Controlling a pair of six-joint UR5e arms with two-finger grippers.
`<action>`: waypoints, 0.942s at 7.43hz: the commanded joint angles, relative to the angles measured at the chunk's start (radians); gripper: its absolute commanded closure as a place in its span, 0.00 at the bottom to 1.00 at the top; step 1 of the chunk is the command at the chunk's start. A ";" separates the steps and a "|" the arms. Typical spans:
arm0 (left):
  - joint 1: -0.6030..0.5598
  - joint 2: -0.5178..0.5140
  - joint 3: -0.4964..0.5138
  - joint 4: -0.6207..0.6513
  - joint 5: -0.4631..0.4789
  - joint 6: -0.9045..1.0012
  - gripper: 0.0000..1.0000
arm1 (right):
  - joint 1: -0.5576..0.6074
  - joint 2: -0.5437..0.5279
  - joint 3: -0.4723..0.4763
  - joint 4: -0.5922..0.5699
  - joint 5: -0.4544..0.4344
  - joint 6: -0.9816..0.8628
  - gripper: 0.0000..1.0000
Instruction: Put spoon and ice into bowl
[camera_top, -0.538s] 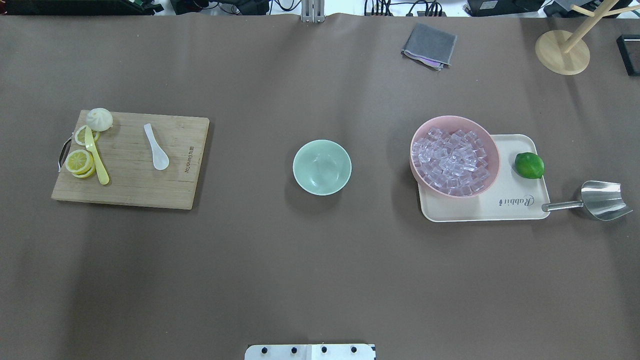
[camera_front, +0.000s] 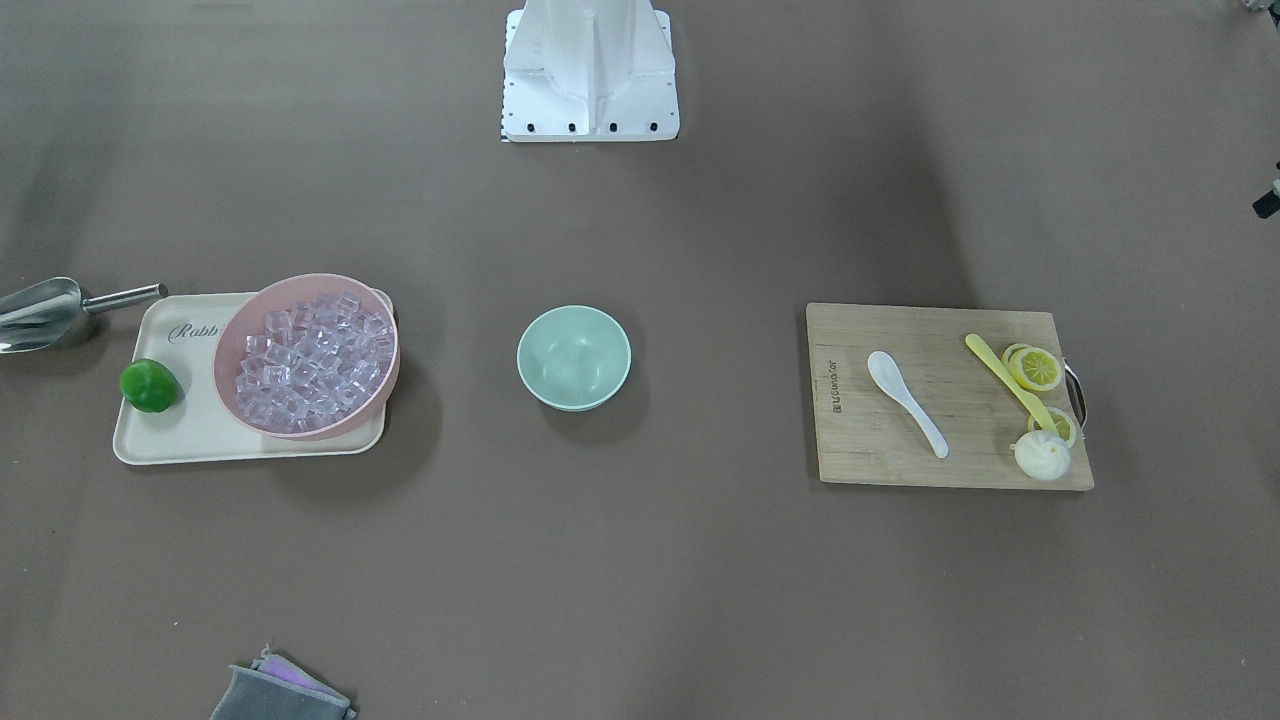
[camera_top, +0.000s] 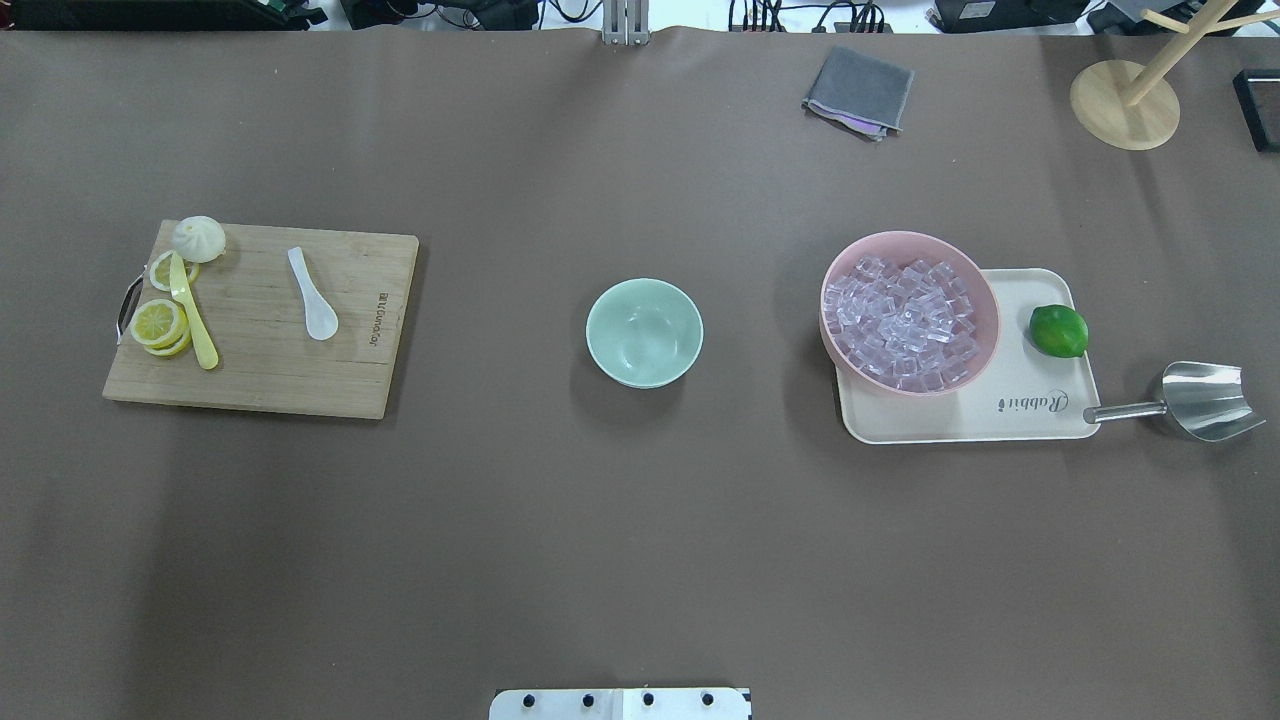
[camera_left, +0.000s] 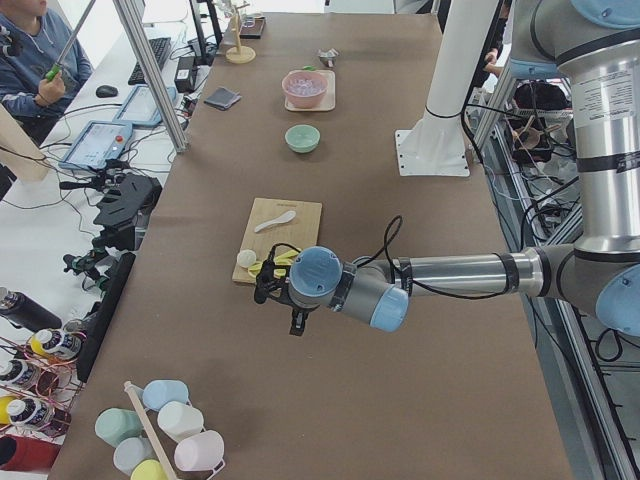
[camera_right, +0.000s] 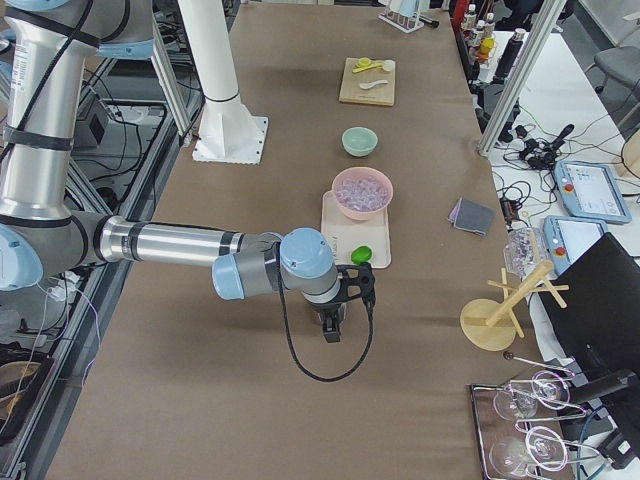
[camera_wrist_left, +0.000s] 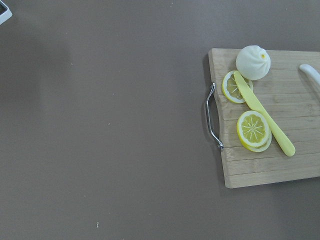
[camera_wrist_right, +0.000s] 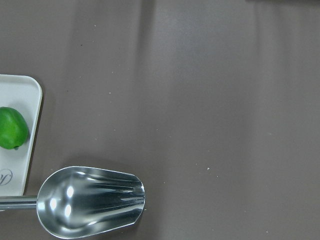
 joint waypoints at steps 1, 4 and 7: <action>0.001 0.001 -0.015 -0.006 -0.006 0.002 0.02 | -0.003 0.001 0.006 0.013 0.008 -0.002 0.00; -0.001 -0.002 0.030 -0.072 -0.006 0.003 0.02 | -0.029 -0.005 0.006 0.100 0.063 -0.006 0.00; 0.001 0.002 0.045 -0.138 -0.014 -0.007 0.02 | -0.088 0.004 0.014 0.127 0.063 0.082 0.00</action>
